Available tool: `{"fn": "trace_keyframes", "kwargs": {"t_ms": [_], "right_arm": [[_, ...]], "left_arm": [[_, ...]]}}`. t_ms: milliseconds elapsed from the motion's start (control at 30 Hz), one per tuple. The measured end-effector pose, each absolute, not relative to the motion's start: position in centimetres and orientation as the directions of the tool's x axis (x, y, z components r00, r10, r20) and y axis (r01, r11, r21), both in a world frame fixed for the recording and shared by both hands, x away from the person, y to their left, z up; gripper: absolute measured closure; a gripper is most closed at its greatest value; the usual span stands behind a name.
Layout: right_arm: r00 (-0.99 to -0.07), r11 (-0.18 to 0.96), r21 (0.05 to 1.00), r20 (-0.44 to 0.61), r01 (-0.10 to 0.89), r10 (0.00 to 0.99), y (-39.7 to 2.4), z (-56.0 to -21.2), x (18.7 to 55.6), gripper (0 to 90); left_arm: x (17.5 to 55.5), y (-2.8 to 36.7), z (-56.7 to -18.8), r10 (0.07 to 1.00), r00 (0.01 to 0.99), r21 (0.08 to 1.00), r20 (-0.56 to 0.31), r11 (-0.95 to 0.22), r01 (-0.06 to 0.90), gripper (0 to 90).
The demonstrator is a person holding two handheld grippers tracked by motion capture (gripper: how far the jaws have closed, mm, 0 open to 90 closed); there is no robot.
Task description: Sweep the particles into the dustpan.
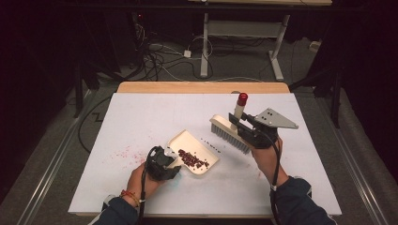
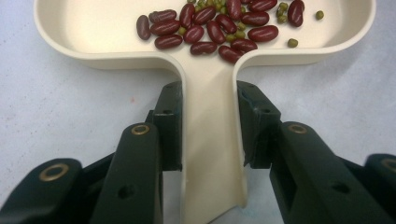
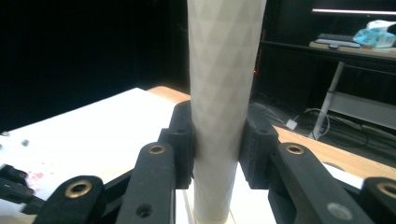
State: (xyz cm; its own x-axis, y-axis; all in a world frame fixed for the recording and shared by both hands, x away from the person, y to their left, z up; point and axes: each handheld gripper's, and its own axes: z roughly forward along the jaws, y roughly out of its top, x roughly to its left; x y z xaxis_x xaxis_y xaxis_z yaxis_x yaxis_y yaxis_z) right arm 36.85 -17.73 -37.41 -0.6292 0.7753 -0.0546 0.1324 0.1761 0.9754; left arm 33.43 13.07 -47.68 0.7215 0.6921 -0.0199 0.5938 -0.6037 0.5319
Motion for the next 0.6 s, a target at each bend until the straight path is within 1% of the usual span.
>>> {"fn": "trace_keyframes", "kwargs": {"t_ms": [333, 533, 600], "right_arm": [[-0.602, 0.179, 0.971, -0.048, 0.160, 0.797, -19.4, -38.0, 38.1, 70.2], [-0.574, 0.228, 0.962, -0.104, 0.148, 0.812, -19.9, -38.7, 38.9, 70.2], [-0.566, 0.224, 0.962, -0.099, 0.156, 0.818, -20.2, -39.1, 39.4, 70.1]], "left_arm": [[32.6, 13.7, -47.6, 0.679, 0.734, 0.520, -0.020, -0.620, 0.587, 63.5], [32.3, 13.8, -47.6, 0.673, 0.739, 0.519, -0.020, -0.625, 0.583, 63.5], [32.3, 13.8, -47.6, 0.672, 0.740, 0.519, -0.020, -0.626, 0.582, 63.5]]}}
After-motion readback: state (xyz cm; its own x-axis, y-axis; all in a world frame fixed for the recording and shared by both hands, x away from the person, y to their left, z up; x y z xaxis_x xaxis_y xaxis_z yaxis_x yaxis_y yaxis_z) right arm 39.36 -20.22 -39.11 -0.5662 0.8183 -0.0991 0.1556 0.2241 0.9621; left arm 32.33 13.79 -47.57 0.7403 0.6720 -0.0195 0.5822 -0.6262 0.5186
